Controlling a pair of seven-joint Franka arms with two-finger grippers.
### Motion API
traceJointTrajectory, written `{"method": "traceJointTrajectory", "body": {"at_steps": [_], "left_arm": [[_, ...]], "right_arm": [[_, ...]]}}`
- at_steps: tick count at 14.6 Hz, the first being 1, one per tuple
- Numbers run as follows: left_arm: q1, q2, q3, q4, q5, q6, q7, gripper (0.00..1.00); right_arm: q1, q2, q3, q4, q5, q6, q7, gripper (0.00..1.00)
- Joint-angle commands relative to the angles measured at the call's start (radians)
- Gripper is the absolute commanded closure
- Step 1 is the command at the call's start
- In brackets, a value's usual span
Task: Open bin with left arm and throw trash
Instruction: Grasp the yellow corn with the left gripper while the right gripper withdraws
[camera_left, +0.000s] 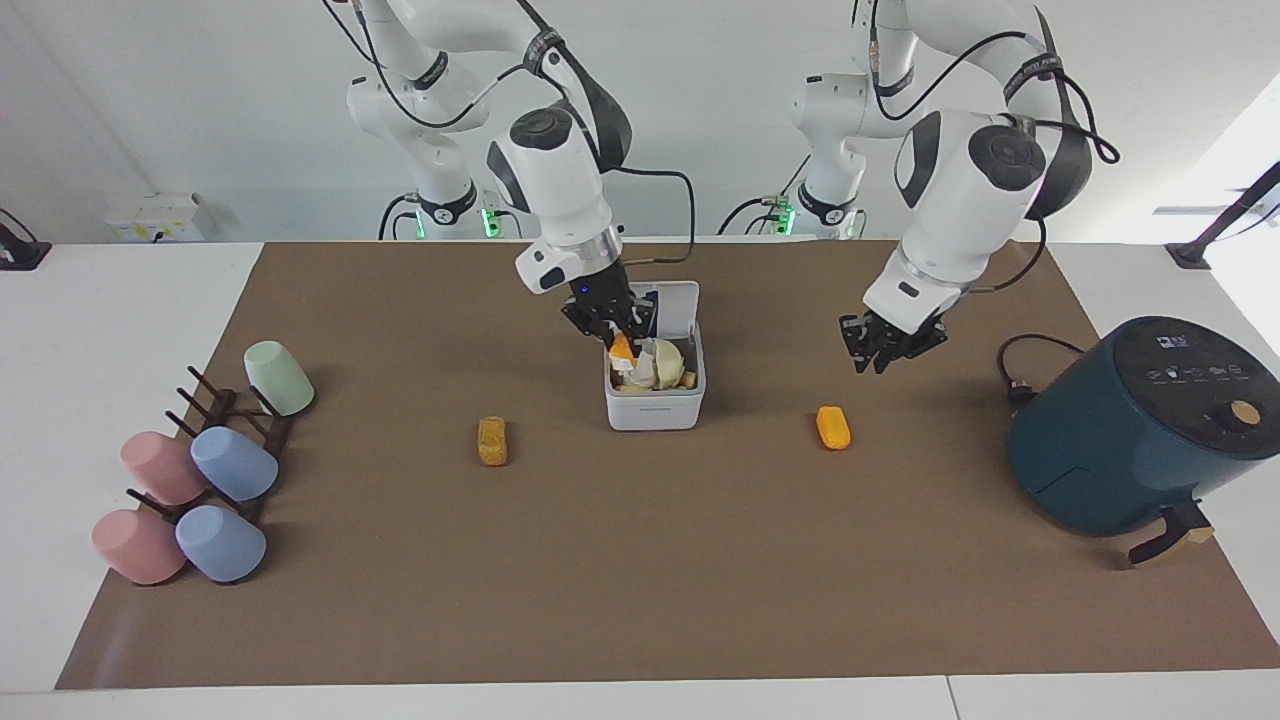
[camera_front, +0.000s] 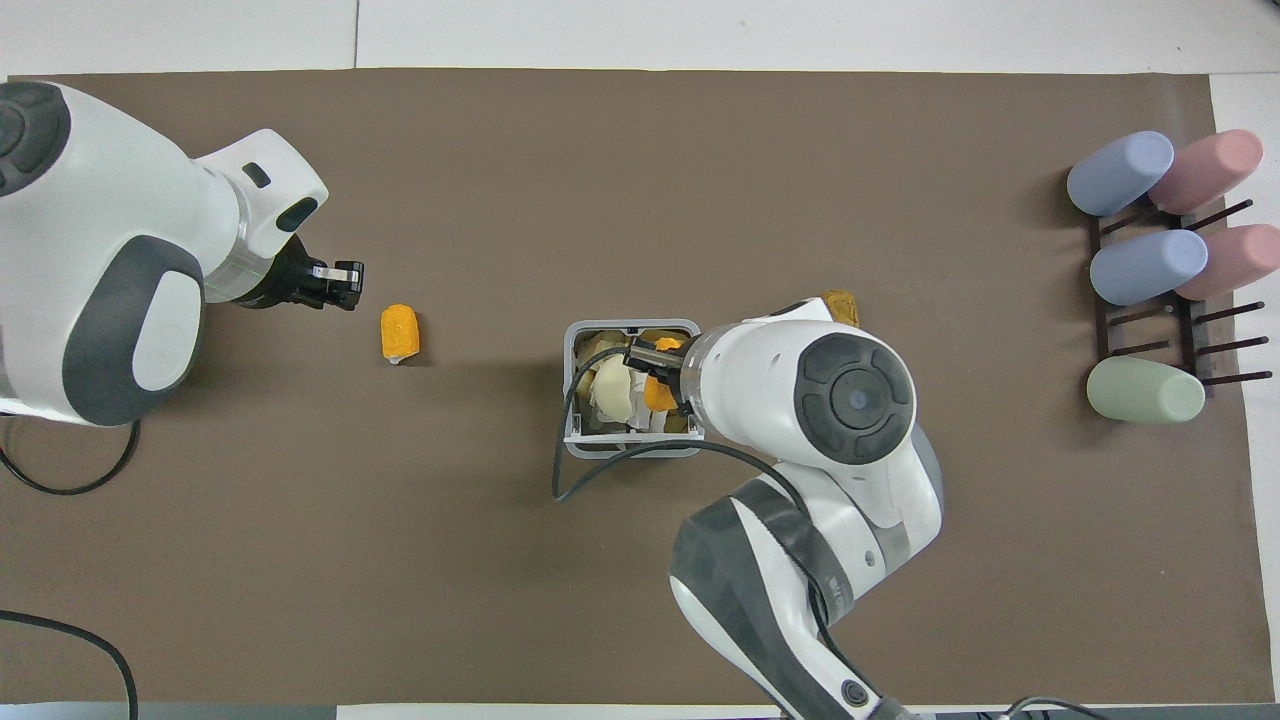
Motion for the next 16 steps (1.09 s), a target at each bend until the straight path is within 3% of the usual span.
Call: {"method": "traceJointTrajectory", "body": {"at_steps": [1,2,3,4,6,8,12,13,14,15,16], "left_arm": [[0.015,-0.01,-0.007,-0.163,-0.017,0.203,0.024,0.13],[0.017,0.012,-0.007,-0.187,-0.015,0.26,0.024,0.13],[0.017,0.023,-0.006,-0.203,-0.015,0.306,0.022,0.12],[0.015,0.05,-0.006,-0.209,-0.014,0.335,0.022,0.12],[0.012,0.093,-0.006,-0.209,-0.012,0.382,0.022,0.12],[0.004,0.133,-0.006,-0.209,0.026,0.414,0.021,0.12],[0.001,0.167,-0.007,-0.209,0.048,0.435,0.022,0.13],[0.0,0.17,-0.007,-0.209,0.048,0.435,0.021,0.19],[0.0,0.173,-0.007,-0.209,0.048,0.435,0.019,0.39],[0.0,0.175,-0.007,-0.208,0.048,0.432,0.014,0.77],[-0.002,0.175,-0.007,-0.202,0.048,0.423,0.011,1.0]], "right_arm": [[-0.005,0.01,0.004,0.006,0.014,-0.013,0.009,1.0],[-0.007,0.008,0.004,0.005,0.012,-0.03,0.009,0.97],[-0.007,0.008,0.004,0.006,0.012,-0.037,0.006,0.46],[-0.005,0.008,0.003,0.011,0.011,-0.037,0.008,0.1],[-0.005,0.012,0.003,0.02,-0.002,-0.043,0.008,0.0],[-0.004,0.016,0.003,0.037,-0.008,-0.047,0.006,0.0],[-0.037,0.054,0.0,0.146,-0.121,-0.176,-0.046,0.0],[-0.069,0.059,0.0,0.141,-0.14,-0.17,-0.093,0.0],[-0.106,0.056,0.0,0.121,-0.143,-0.155,-0.185,0.0],[-0.156,0.047,0.001,0.073,-0.143,-0.115,-0.313,0.0],[-0.201,0.033,0.001,0.033,-0.143,-0.086,-0.403,0.0]]}}
